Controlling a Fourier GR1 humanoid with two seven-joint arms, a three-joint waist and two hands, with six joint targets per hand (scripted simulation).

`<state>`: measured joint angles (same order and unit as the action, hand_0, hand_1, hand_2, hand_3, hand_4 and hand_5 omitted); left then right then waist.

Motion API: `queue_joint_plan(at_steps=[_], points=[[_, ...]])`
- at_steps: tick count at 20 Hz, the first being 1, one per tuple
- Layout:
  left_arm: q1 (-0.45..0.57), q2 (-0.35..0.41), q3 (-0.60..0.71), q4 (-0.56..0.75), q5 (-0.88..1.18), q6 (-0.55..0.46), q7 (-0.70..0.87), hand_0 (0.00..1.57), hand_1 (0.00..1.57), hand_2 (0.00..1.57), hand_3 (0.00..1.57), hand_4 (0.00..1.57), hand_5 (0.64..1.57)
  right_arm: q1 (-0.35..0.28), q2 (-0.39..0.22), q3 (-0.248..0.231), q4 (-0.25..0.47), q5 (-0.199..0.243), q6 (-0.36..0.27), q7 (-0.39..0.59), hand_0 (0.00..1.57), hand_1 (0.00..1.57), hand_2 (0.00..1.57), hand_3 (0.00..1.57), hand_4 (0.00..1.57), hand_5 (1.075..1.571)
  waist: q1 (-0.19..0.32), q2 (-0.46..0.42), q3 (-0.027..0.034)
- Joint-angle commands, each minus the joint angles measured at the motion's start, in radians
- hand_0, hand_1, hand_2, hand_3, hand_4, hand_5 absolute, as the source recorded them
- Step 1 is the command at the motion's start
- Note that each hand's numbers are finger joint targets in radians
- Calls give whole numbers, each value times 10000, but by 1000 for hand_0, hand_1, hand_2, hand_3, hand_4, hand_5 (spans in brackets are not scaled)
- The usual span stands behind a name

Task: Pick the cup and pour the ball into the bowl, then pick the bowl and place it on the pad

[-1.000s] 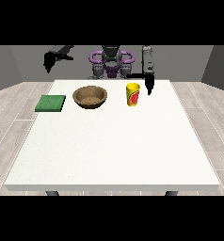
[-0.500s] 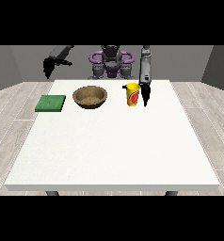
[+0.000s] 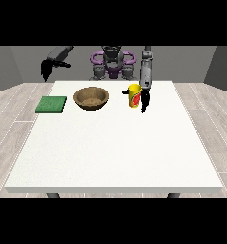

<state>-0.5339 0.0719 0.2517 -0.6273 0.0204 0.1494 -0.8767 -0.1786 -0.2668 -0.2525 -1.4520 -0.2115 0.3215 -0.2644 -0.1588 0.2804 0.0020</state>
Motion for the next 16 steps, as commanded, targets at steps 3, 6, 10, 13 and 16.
queue_joint_plan(at_steps=[3, 6, 10, 13, 16], points=[[468, -431, -357, 291, -1184, 2568, -1382, 1299, 1299, 1571, 1571, 1428, 1255, -254, -492, -365, 162, -221, 475, -482, 0, 0, 0, 0, 0, 1570, -520, 801, -21], [338, -372, -503, 161, -1395, 2906, -449, 1323, 1323, 1571, 1571, 1477, 1250, -204, -647, -350, 235, -232, 549, -68, 0, 0, 0, 0, 0, 1570, -573, 305, -18], [874, -239, -1134, -32, -1882, 2591, 541, 1316, 1316, 1571, 1571, 1496, 1256, 196, -725, -650, 1132, -264, 499, 211, 0, 0, 0, 0, 0, 1570, 186, -1279, -13], [134, 963, -1626, -65, -2927, 3118, 2148, 1353, 1353, 1571, 1571, 1551, 1306, 45, -590, -407, 1229, -287, 354, 913, 0, 0, 0, 0, 0, 1570, 318, -2176, 1], [-515, 2704, -1811, 20, -3694, 2915, 3394, 1436, 1436, 1571, 1571, 1571, 1321, 330, -722, -493, 1559, -214, 518, 753, 0, 0, 0, 0, 0, 1569, 418, -2586, 27]])
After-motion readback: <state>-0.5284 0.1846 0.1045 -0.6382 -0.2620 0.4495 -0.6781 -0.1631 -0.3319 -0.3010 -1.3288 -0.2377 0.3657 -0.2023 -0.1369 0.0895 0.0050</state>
